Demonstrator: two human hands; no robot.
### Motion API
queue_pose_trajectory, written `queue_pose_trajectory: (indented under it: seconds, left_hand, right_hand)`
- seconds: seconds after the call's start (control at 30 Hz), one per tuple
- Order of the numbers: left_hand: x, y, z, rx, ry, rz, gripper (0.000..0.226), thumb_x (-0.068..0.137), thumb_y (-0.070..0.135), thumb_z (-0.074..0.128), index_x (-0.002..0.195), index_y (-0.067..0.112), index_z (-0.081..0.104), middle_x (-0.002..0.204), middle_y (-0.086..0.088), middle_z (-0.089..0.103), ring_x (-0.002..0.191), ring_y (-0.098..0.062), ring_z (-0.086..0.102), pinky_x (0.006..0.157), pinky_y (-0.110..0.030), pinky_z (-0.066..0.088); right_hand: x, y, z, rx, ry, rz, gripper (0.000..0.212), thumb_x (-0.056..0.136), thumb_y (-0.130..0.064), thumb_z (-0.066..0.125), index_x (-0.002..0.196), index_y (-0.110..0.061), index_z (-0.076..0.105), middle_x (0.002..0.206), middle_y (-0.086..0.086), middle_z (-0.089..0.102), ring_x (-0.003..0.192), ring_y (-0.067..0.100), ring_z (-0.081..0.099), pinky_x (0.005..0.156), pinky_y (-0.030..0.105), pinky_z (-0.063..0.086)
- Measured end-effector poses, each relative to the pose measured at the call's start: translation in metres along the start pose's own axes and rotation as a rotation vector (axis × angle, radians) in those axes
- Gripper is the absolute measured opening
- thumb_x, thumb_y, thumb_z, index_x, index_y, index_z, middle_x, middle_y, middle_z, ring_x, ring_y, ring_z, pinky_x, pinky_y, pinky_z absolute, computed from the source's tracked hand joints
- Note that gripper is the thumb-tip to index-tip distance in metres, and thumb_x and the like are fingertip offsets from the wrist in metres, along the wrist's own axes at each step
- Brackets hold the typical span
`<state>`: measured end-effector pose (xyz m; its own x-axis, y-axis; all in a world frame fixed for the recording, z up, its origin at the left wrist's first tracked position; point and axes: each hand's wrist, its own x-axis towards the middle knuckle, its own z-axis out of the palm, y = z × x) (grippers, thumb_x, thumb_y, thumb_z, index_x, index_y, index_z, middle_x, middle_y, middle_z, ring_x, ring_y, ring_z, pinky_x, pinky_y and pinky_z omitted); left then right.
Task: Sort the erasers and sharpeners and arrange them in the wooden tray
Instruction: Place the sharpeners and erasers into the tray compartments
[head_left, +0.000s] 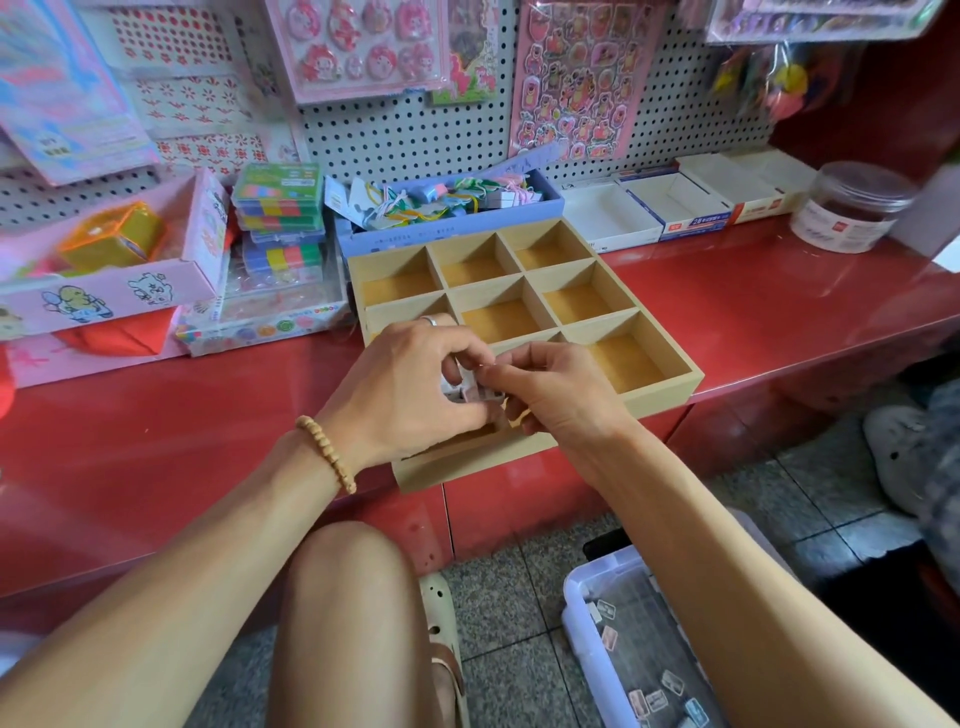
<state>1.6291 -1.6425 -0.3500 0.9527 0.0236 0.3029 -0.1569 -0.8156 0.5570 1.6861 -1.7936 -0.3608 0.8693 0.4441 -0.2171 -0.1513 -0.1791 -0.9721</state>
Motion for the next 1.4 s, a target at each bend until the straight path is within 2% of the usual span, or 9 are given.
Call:
queue_pose_trajectory:
  seconds: [0.23,0.33,0.43,0.53,0.7,0.97,1.1,1.2,1.4]
  left_hand:
    - [-0.002,-0.006,-0.004,-0.019,-0.043,-0.090,0.026,0.061,0.032,0.082,0.085,0.028,0.072,0.084,0.011,0.061,0.072,-0.008,0.059,0.067,-0.021,0.047]
    - [-0.005,-0.018,-0.003,0.057,-0.089,-0.149,0.030,0.063,0.032,0.084,0.089,0.028,0.069,0.085,0.012,0.053,0.071,-0.007,0.056,0.071,-0.029,0.049]
    - [-0.006,-0.027,0.002,0.158,-0.148,-0.185,0.033,0.067,0.038,0.081,0.096,0.027,0.069,0.089,0.012,0.050,0.071,-0.002,0.050,0.072,-0.035,0.049]
    - [-0.005,-0.028,0.007,0.248,-0.195,-0.191,0.034,0.072,0.042,0.078,0.101,0.029,0.067,0.092,0.011,0.049,0.079,-0.012,0.054,0.073,-0.038,0.050]
    - [-0.002,-0.029,0.015,0.326,-0.199,-0.171,0.025,0.079,0.039,0.072,0.101,0.028,0.067,0.093,0.010,0.047,0.081,-0.018,0.059,0.067,-0.035,0.050]
    - [-0.001,-0.032,0.020,0.332,-0.172,-0.139,0.024,0.081,0.039,0.072,0.103,0.029,0.068,0.098,0.009,0.052,0.081,-0.020,0.060,0.065,-0.035,0.049]
    - [-0.001,-0.032,0.018,0.278,-0.155,-0.129,0.033,0.075,0.048,0.075,0.101,0.029,0.070,0.095,0.009,0.054,0.079,-0.016,0.057,0.067,-0.034,0.048]
    - [-0.002,-0.023,0.012,0.138,-0.085,-0.110,0.028,0.075,0.047,0.076,0.094,0.028,0.071,0.087,0.013,0.056,0.074,-0.007,0.056,0.070,-0.032,0.048]
    - [-0.015,0.022,0.016,-0.150,-0.131,-0.087,0.017,0.077,0.036,0.078,0.088,0.025,0.072,0.083,0.010,0.065,0.074,-0.007,0.062,0.064,-0.010,0.043]
  right_hand:
    - [-0.004,-0.002,-0.006,-0.075,-0.008,0.011,0.014,0.094,-0.021,0.064,0.091,-0.008,0.069,0.078,0.002,0.071,0.056,0.008,0.059,0.050,0.023,0.043]
    - [-0.003,-0.002,-0.019,-0.104,0.049,0.000,0.014,0.095,-0.023,0.062,0.094,-0.012,0.070,0.088,0.003,0.073,0.061,0.007,0.059,0.054,0.024,0.045]
    - [0.000,-0.001,-0.031,-0.116,0.102,-0.030,0.011,0.095,-0.021,0.062,0.092,-0.014,0.070,0.083,0.001,0.071,0.058,0.005,0.057,0.052,0.021,0.045]
    - [0.003,0.000,-0.039,-0.161,0.122,-0.063,0.010,0.094,-0.019,0.063,0.089,-0.013,0.070,0.080,0.001,0.069,0.055,0.004,0.056,0.051,0.020,0.045]
    - [0.008,0.004,-0.044,-0.272,0.131,-0.109,0.009,0.091,-0.020,0.064,0.087,-0.016,0.071,0.088,0.017,0.071,0.061,0.006,0.056,0.059,0.028,0.047]
    - [0.013,0.014,-0.044,-0.331,0.124,-0.136,0.008,0.089,-0.026,0.065,0.086,-0.021,0.071,0.081,0.003,0.070,0.072,0.012,0.061,0.065,0.031,0.050]
    - [0.012,0.014,-0.044,-0.342,0.123,-0.154,0.008,0.089,-0.026,0.065,0.086,-0.021,0.071,0.075,-0.004,0.065,0.073,0.012,0.061,0.064,0.030,0.050]
    - [0.009,0.013,-0.049,-0.343,0.138,-0.165,0.008,0.089,-0.025,0.065,0.084,-0.023,0.071,0.075,-0.005,0.065,0.074,0.013,0.062,0.067,0.032,0.052]
    - [-0.007,0.010,-0.065,-0.343,0.168,-0.178,0.008,0.090,-0.023,0.065,0.086,-0.020,0.071,0.075,0.008,0.066,0.070,0.015,0.058,0.067,0.041,0.053]
